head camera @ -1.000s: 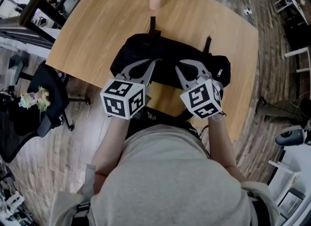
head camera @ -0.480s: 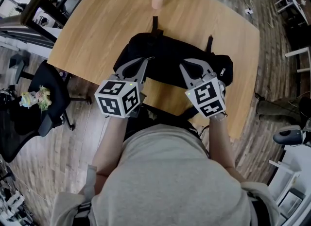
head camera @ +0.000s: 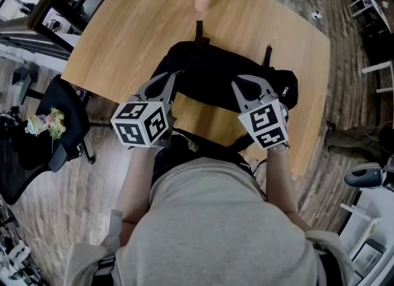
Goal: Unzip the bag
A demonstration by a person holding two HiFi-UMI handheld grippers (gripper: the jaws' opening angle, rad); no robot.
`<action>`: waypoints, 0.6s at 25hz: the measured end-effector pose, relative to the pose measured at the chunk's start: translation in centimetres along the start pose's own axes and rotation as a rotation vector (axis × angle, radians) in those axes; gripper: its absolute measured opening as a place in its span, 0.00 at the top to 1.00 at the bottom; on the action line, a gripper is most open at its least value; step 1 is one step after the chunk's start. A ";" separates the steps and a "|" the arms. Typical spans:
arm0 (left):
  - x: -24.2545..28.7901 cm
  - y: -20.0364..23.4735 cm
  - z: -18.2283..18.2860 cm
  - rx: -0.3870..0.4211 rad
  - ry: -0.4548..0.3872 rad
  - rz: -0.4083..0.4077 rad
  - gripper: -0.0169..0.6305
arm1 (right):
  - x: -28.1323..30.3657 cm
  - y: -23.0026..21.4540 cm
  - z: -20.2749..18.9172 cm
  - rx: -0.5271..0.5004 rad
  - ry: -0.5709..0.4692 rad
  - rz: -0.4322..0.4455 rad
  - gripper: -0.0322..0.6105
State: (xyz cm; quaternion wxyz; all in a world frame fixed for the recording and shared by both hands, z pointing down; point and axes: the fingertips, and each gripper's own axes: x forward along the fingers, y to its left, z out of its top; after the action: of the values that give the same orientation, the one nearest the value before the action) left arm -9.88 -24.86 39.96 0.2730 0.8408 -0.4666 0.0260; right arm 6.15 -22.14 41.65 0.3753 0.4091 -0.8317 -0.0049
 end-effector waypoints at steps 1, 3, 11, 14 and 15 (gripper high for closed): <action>0.0 0.0 0.0 0.002 0.000 0.001 0.94 | 0.0 0.0 0.0 0.001 0.000 -0.001 0.90; 0.0 0.1 0.0 0.002 0.000 0.001 0.94 | 0.0 0.0 0.0 0.003 0.000 -0.002 0.90; -0.2 1.5 -0.1 -0.002 0.002 0.038 0.94 | 0.1 -0.1 -0.2 0.009 0.005 -0.003 0.90; -0.1 1.8 -0.1 0.007 0.007 0.045 0.94 | 0.2 -0.2 -0.2 0.007 0.004 -0.002 0.90; -0.1 1.9 -0.1 0.008 0.005 0.045 0.94 | 0.3 -0.2 -0.2 0.006 0.003 -0.003 0.90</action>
State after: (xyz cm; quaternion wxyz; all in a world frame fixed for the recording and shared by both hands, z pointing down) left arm -11.42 -25.53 40.81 0.2701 0.8311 -0.4848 0.0362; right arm 6.29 -22.39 41.89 0.3752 0.4115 -0.8306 -0.0022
